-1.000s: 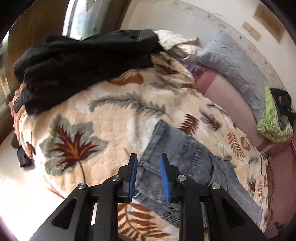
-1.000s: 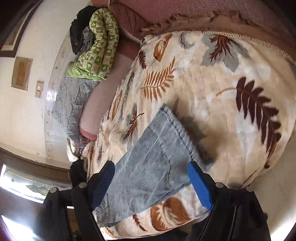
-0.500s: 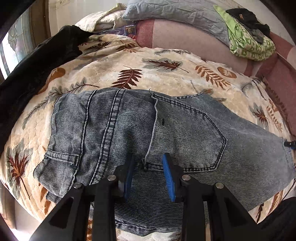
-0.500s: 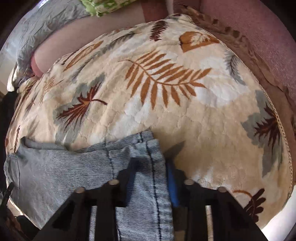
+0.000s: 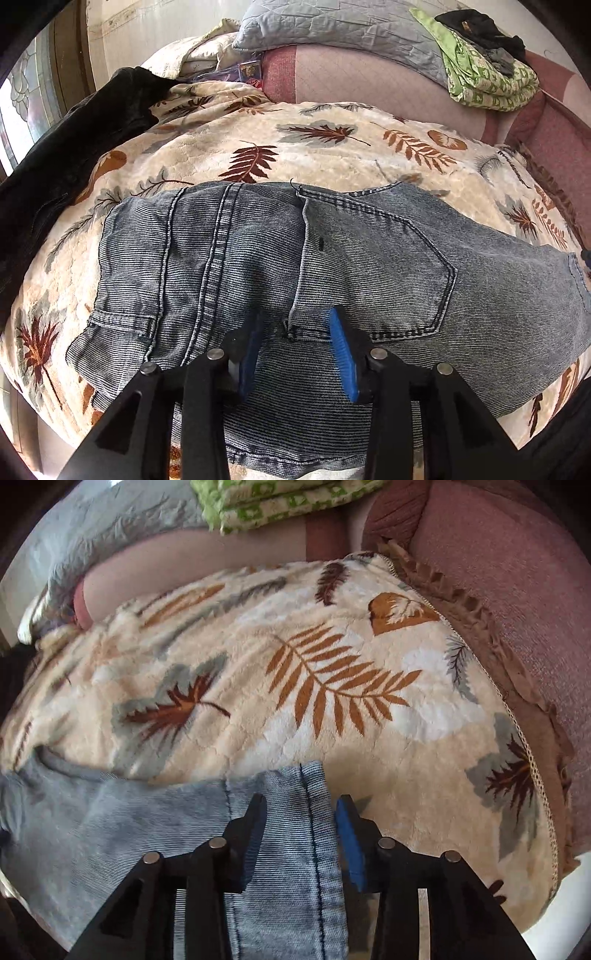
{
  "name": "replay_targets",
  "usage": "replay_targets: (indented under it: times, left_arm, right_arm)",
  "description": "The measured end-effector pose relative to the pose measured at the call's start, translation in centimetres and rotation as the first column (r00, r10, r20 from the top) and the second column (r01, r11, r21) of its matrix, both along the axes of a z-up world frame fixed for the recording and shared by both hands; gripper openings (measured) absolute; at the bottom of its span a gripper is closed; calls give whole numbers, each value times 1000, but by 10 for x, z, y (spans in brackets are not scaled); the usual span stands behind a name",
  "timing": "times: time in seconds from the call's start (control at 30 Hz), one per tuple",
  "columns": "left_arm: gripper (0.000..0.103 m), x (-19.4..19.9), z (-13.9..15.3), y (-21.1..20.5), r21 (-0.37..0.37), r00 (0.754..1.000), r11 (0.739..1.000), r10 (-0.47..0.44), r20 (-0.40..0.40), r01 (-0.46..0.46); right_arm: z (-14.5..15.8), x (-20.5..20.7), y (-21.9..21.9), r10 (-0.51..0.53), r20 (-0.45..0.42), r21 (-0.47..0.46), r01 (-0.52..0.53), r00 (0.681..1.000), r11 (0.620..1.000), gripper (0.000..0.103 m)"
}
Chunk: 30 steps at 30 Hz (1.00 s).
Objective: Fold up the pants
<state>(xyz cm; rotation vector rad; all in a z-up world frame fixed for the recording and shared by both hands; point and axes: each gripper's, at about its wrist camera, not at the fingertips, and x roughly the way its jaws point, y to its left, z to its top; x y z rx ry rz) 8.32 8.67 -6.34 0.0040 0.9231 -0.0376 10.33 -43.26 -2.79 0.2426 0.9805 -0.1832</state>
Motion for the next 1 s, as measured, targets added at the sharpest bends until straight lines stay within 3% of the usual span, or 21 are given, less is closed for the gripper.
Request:
replay_targets:
  times: [0.03,0.07,0.1,0.13,0.23,0.3,0.37,0.43,0.53,0.63,0.7,0.77,0.8,0.93,1.0]
  left_arm:
    - [39,0,0,-1,5,1000,1000,0,4,0]
    - [41,0,-1,-1,8,1000,1000,-1,5,1]
    - [42,0,-1,-2,9,1000,1000,-3,5,3]
    - [45,0,-1,-3,9,1000,1000,-5,6,5]
    - [56,1,-2,-9,15,1000,1000,-18,2,17]
    - [63,2,-2,-14,28,1000,999,-31,-4,31]
    - [64,3,-1,-17,42,1000,999,-29,-10,29]
    - [64,3,5,-14,20,1000,1000,-21,-17,22]
    - [64,-4,24,-2,-32,1000,999,7,31,-6]
    - [67,-13,39,13,-52,995,998,37,96,-32]
    - [78,-9,29,23,-58,997,996,72,41,-70]
    - [81,4,0,29,-30,992,996,77,-105,-80]
    - [81,3,-4,32,-41,992,996,72,-107,-77]
    - [81,-7,23,30,-24,996,996,90,21,-90]
    - [80,-6,31,32,-58,994,994,98,50,-95]
  right_arm:
    - [10,-9,-1,-3,40,67,0,999,998,43]
    - [18,-20,1,9,79,152,-21,997,988,51]
    - [21,-28,6,36,96,226,-57,995,972,59]
    - [21,-34,15,82,95,278,-106,992,955,74]
    - [-4,-36,36,208,36,388,-206,977,899,76]
    - [-45,-28,36,238,-91,450,-173,967,876,76]
    - [-55,-27,31,218,-90,495,-146,972,856,75]
    - [-40,-27,31,204,-94,504,-130,974,854,75]
    - [-9,-40,35,190,-9,473,-163,982,866,75]
    - [-16,-48,40,187,-35,446,-152,982,882,78]
    - [-46,-44,30,152,-157,426,-72,976,902,79]
    - [-44,-48,24,119,-135,467,-43,984,883,79]
    - [-36,-48,23,108,-139,481,-28,984,876,79]
    - [7,-32,37,126,-31,495,-95,991,864,79]
    - [13,-9,50,158,1,543,-133,987,829,79]
